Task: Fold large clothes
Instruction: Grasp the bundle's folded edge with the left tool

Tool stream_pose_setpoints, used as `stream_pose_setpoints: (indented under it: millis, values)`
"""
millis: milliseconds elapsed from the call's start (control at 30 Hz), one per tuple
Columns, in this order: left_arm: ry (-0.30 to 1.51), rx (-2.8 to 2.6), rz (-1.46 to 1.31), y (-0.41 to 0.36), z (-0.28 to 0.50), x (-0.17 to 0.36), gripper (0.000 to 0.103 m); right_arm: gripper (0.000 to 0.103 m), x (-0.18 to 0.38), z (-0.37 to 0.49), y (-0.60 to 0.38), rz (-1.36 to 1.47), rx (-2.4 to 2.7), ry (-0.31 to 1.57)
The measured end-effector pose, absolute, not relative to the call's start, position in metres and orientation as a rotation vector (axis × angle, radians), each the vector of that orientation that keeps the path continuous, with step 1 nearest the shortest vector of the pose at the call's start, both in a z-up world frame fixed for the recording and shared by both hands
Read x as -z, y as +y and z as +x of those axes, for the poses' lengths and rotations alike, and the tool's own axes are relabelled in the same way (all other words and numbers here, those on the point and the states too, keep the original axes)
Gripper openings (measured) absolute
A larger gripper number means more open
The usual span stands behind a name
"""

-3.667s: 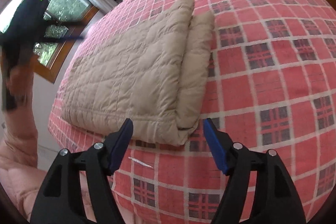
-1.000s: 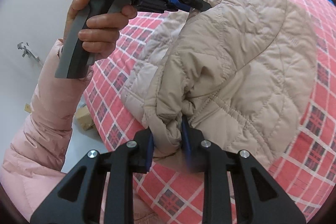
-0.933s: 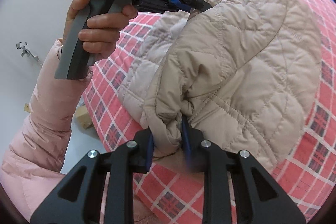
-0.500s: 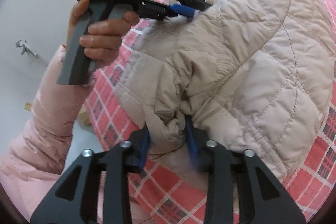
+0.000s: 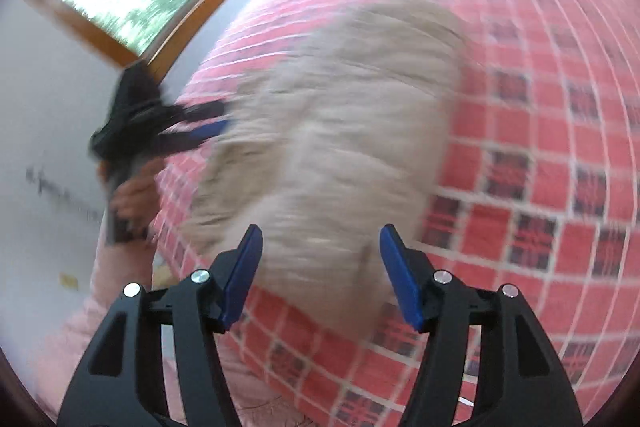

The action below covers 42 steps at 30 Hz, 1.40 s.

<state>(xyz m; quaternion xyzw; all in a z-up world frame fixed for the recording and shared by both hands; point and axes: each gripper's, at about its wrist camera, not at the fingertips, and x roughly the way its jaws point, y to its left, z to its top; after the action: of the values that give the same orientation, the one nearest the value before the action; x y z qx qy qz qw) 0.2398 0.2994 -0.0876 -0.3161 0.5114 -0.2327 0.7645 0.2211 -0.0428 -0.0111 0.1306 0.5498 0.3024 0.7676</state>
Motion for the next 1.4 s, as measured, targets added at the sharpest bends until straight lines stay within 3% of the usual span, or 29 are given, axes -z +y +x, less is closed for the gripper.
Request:
stream_pose_setpoints:
  millis: [167,467,833,1100,1133,1267,1400]
  values:
    - [1.100,0.552,-0.724,0.292,0.242,0.096,0.054,0.062,0.046,0.230,-0.059,0.426,-0.695,1.248]
    - [1.104,0.554,-0.698,0.269,0.253,0.102,0.066,0.066,0.045,0.224,-0.030,0.353,-0.707,1.270]
    - [1.106,0.533,-0.676,0.279,0.228,0.102,0.068,0.066,0.040,0.218,-0.019,0.315,-0.696,1.275]
    - [1.163,0.568,-0.646,0.239,0.256,0.108,0.068,0.066,0.038,0.220,-0.003,0.290,-0.669,1.271]
    - [1.172,0.559,-0.633,0.233,0.258,0.107,0.067,0.066,0.038,0.219,-0.003,0.290,-0.666,1.271]
    - [1.154,0.539,-0.560,0.215,0.254,0.097,0.028,0.067,0.041,0.215,0.007,0.272,-0.650,1.267]
    - [1.114,0.535,-0.531,0.213,0.244,0.085,0.015,0.068,0.041,0.212,0.016,0.264,-0.645,1.257]
